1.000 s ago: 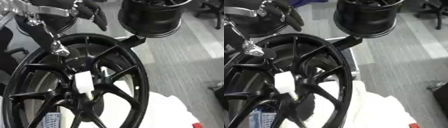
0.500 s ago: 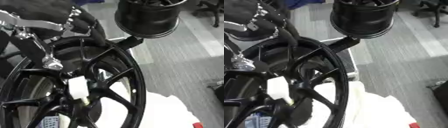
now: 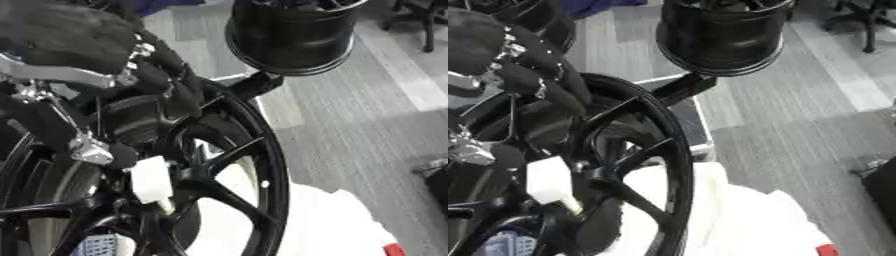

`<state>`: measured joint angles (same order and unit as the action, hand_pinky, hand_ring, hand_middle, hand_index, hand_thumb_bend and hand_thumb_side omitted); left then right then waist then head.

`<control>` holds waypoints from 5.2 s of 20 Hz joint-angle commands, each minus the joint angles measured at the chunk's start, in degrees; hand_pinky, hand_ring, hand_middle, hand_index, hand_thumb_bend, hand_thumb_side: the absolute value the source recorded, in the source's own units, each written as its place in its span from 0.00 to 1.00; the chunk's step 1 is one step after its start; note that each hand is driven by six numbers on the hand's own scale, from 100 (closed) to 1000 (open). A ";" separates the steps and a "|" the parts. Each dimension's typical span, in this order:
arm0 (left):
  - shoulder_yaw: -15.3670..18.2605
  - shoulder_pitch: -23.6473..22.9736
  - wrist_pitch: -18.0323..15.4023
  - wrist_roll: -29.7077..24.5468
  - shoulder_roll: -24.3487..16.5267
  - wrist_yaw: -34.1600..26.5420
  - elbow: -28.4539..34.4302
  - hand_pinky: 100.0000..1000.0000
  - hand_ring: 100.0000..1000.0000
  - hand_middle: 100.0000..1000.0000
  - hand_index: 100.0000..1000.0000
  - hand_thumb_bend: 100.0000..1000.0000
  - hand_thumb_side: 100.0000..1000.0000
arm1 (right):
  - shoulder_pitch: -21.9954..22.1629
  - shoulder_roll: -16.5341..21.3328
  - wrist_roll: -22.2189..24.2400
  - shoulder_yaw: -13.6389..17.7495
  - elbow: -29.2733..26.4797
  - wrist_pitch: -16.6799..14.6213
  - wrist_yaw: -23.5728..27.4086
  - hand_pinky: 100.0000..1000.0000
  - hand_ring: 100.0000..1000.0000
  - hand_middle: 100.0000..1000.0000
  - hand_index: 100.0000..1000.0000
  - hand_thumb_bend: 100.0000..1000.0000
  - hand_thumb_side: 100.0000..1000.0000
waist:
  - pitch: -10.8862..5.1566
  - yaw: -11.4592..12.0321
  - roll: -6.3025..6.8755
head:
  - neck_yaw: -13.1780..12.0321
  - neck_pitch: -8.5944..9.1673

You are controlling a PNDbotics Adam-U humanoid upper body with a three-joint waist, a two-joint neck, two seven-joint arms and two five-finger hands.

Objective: Pull the pin out of the wheel hub.

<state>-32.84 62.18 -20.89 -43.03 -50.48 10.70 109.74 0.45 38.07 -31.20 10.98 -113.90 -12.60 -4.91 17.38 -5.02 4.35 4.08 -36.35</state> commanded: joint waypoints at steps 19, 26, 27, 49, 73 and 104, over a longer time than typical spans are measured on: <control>-1.77 -3.60 -10.57 -8.94 -5.15 2.10 2.90 0.86 0.85 0.79 0.87 0.28 0.12 | -1.78 -0.74 0.22 0.23 -0.69 0.77 0.39 0.74 0.72 0.61 0.75 0.00 0.30 | 0.44 -0.31 -0.46 | -2.35 -1.89; -2.88 -3.83 -11.85 -8.94 -5.11 3.44 1.30 0.85 0.84 0.79 0.86 0.30 0.07 | -2.30 -1.06 0.16 0.32 -0.69 1.12 0.88 0.74 0.72 0.61 0.75 0.00 0.33 | 0.79 -0.35 -0.27 | -2.82 -2.03; -3.02 -3.91 -12.10 -8.94 -5.16 3.64 1.10 0.85 0.84 0.79 0.85 0.29 0.07 | -2.33 -1.08 0.11 0.34 -0.69 1.13 0.94 0.74 0.72 0.61 0.75 0.00 0.33 | 0.82 -0.37 -0.23 | -2.82 -2.02; -5.10 -4.65 -14.00 -8.94 -5.13 2.14 -0.07 0.82 0.79 0.66 0.80 0.16 0.07 | -2.74 -2.27 -0.74 0.78 -0.69 2.30 2.32 0.74 0.71 0.60 0.75 0.00 0.42 | 1.38 -0.80 0.25 | -2.58 -1.65; -6.27 -5.25 -11.01 -8.94 -3.87 1.27 -3.23 0.74 0.64 0.46 0.74 0.04 0.07 | -2.71 -3.67 -0.97 1.38 -0.69 2.31 2.99 0.74 0.72 0.60 0.75 0.00 0.46 | 1.62 -1.07 0.10 | -2.78 -1.02; 5.60 -6.09 0.27 -5.91 -6.57 -4.44 1.90 0.54 0.39 0.14 0.39 0.00 0.10 | -1.85 -4.57 -2.61 2.13 -0.69 2.98 2.11 0.74 0.72 0.60 0.75 0.00 0.46 | 1.28 -0.50 0.23 | -1.93 -0.08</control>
<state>-28.62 55.50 -17.67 -46.25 -54.97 6.57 110.86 -1.42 32.48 -33.57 12.36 -113.90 -9.64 -2.44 19.98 -5.54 4.86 2.02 -37.16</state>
